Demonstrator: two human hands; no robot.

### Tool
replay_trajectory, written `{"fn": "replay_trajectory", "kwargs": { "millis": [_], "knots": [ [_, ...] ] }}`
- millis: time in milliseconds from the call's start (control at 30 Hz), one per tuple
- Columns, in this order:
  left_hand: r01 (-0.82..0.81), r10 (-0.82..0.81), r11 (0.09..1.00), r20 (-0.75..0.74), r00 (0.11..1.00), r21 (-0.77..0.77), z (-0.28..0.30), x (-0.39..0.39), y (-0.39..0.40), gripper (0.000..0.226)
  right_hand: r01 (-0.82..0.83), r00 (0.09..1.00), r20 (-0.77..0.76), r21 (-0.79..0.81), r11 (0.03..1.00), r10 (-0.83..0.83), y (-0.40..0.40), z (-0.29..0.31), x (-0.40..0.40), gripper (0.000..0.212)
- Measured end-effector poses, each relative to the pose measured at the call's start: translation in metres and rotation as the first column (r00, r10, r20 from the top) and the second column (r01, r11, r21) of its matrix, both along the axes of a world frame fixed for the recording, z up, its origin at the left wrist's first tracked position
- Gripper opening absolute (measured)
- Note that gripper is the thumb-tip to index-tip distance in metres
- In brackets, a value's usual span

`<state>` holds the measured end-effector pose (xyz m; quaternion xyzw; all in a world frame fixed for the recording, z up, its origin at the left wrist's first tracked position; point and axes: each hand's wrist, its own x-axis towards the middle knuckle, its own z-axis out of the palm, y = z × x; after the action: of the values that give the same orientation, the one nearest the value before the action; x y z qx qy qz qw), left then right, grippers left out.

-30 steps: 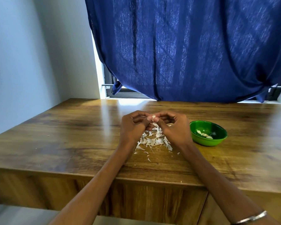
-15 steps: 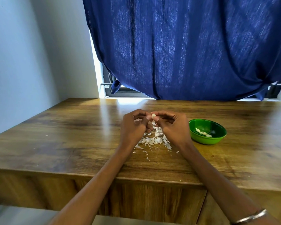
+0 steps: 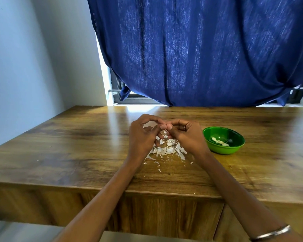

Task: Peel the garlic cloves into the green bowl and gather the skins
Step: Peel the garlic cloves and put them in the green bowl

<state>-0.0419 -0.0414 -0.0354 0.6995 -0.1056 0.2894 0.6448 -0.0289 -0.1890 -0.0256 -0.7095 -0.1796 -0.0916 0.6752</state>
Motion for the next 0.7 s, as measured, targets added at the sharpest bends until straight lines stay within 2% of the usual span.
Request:
{"fn": "replay_trajectory", "kwargs": {
  "millis": [133, 233, 433, 600, 700],
  "knots": [
    [0.026, -0.027, 0.999, 0.013, 1.0, 0.041, -0.0007, 0.0017, -0.0001, 0.009, -0.127, 0.978, -0.155, 0.099, 0.987, 0.142, -0.0031, 0.0019, -0.0002, 0.013],
    [0.052, -0.057, 0.991, 0.042, 0.997, 0.127, -0.002, 0.0043, 0.001, 0.008, -0.172, 0.966, -0.17, 0.141, 0.975, 0.195, -0.0041, 0.0016, 0.0007, 0.012],
    [0.027, -0.052, 0.963, 0.086, 0.995, 0.269, -0.0039, 0.0056, 0.0013, 0.004, -0.168, 0.965, -0.179, 0.145, 0.975, 0.193, -0.0036, -0.0002, 0.0006, 0.011],
    [-0.028, -0.018, 0.961, 0.164, 0.986, 0.275, -0.0047, 0.0037, -0.0015, 0.015, -0.191, 0.943, -0.214, 0.282, 0.94, 0.256, 0.0019, 0.0007, -0.0009, 0.012],
    [-0.059, 0.015, 0.973, 0.196, 0.98, 0.221, -0.004, 0.0052, -0.002, 0.017, -0.179, 0.93, -0.229, 0.403, 0.897, 0.288, 0.0052, 0.0006, -0.0029, 0.011]
  ]
}}
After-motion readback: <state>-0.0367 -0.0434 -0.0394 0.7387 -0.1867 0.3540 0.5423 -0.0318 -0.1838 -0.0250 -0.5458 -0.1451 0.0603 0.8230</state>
